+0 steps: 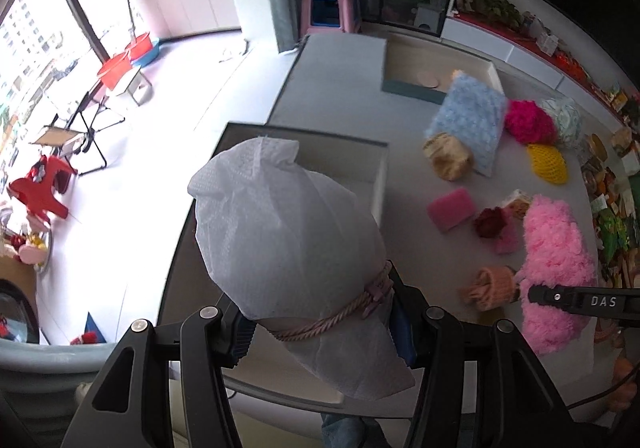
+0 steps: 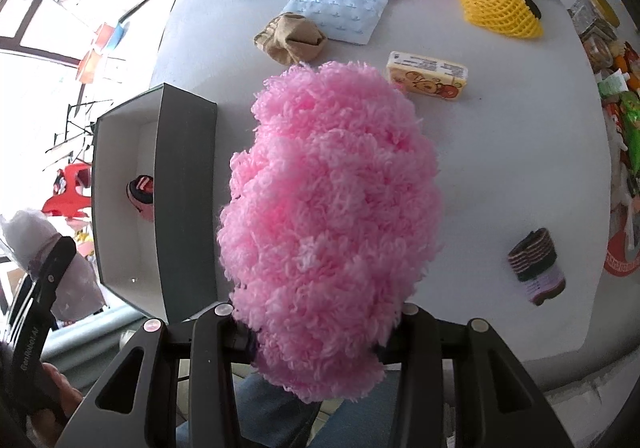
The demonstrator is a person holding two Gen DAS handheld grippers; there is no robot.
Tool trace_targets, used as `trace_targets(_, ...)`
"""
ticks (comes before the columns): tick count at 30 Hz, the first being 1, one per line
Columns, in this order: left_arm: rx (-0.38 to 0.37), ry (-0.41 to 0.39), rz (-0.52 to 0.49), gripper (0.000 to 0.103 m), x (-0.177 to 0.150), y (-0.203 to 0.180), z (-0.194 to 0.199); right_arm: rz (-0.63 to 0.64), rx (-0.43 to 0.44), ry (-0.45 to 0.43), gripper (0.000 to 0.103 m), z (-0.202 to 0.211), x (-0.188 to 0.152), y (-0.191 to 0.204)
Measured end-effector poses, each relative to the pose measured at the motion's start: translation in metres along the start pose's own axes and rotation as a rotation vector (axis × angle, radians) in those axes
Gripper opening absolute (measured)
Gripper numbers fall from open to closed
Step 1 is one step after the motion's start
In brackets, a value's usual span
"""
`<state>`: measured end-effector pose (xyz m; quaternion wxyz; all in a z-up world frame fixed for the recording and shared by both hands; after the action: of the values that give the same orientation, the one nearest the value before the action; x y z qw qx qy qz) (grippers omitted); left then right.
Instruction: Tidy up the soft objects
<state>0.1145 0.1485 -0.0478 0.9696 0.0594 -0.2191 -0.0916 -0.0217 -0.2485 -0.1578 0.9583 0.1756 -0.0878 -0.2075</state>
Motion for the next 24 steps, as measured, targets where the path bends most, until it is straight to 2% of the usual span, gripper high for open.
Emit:
trace_targets(9,-0.01,0.081,0.12,0.057,-0.01,0.074,-0.044,0.02,-0.047,0.018,0.045,-0.02,0.002,0.048)
trace_targets(13,-0.017,0.105,0.144,0.057,-0.011,0.084,-0.06,0.085,-0.058,0.034,0.045,-0.032,0.008,0.087)
trace_targets(18,-0.033,0.12,0.144,0.057,-0.011,0.089,-0.074,0.19,-0.033,0.047,0.045,-0.045,0.014,0.143)
trace_targets(24,-0.039,0.149,0.138,0.057,-0.013,0.089,-0.09,0.276,-0.03,0.073,0.046,-0.065,0.019,0.189)
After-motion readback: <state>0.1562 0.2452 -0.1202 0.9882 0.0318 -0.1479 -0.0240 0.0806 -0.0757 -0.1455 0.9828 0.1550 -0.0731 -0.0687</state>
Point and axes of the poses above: each gripper's, at about its wrist camera, not at the fingertips, and z roughly against the way its jaws point, y to its left, x to its top, the point moved 7 cm from there along -z, roughly the way its jaws point, and after that the axes turned 9 degrees about x, right-handed, at the moved point
